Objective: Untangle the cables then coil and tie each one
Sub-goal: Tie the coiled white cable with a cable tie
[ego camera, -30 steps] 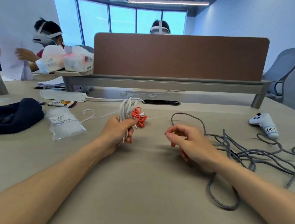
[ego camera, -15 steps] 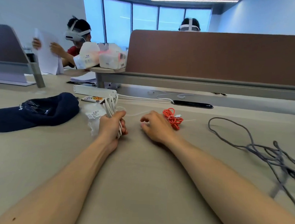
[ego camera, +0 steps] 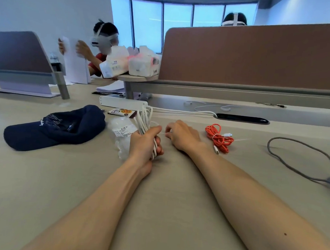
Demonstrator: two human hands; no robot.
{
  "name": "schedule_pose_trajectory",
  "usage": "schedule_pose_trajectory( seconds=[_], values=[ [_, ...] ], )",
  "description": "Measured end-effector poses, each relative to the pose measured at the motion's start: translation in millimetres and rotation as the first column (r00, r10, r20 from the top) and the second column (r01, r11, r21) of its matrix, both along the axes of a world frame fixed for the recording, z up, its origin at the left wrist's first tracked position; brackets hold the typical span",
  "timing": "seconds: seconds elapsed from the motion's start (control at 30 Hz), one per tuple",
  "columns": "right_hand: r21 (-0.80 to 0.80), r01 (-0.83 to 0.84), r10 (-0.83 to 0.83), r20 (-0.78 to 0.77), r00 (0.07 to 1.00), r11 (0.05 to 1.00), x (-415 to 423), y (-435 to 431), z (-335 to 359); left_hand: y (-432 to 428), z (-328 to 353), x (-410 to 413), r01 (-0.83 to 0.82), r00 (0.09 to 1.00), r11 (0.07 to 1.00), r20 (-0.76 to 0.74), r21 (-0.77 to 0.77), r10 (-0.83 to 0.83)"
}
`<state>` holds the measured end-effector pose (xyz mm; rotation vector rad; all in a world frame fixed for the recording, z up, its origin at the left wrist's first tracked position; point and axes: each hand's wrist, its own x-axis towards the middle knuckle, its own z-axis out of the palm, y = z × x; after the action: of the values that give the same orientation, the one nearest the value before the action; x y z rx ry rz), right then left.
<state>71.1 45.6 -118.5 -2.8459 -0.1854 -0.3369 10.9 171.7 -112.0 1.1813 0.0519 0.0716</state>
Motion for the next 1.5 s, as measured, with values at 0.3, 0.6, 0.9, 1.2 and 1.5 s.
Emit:
schedule_pose_trajectory(
  seconds=[0.3,0.6,0.9,1.2,1.5],
  values=[
    [0.101,0.035,-0.042,0.069,0.997,0.994,-47.5,-2.3,3.3,-2.0,2.4,-7.0,0.005,0.999,0.996,0.031,0.088,-0.008],
    [0.894,-0.101,-0.093,0.157,0.983,0.436,-130.4,-32.2,3.8,-17.2,4.2,-36.0,0.063,0.983,0.977,0.154,0.203,-0.095],
    [0.943,-0.089,0.072,0.118,0.99,-0.322,-221.3,-121.4,11.5,-112.7,4.8,-103.9,0.444,0.828,0.811,0.171,0.382,-0.534],
    [0.933,-0.105,0.084,0.142,0.986,-0.345,-221.3,-146.0,13.1,-146.3,-1.3,-110.5,0.395,0.817,0.775,0.197,0.493,-0.542],
    [0.974,-0.096,0.068,0.112,0.991,-0.205,-218.3,-156.3,13.6,-146.3,-2.3,-111.0,0.317,0.777,0.7,0.249,0.64,-0.579]
  ],
)
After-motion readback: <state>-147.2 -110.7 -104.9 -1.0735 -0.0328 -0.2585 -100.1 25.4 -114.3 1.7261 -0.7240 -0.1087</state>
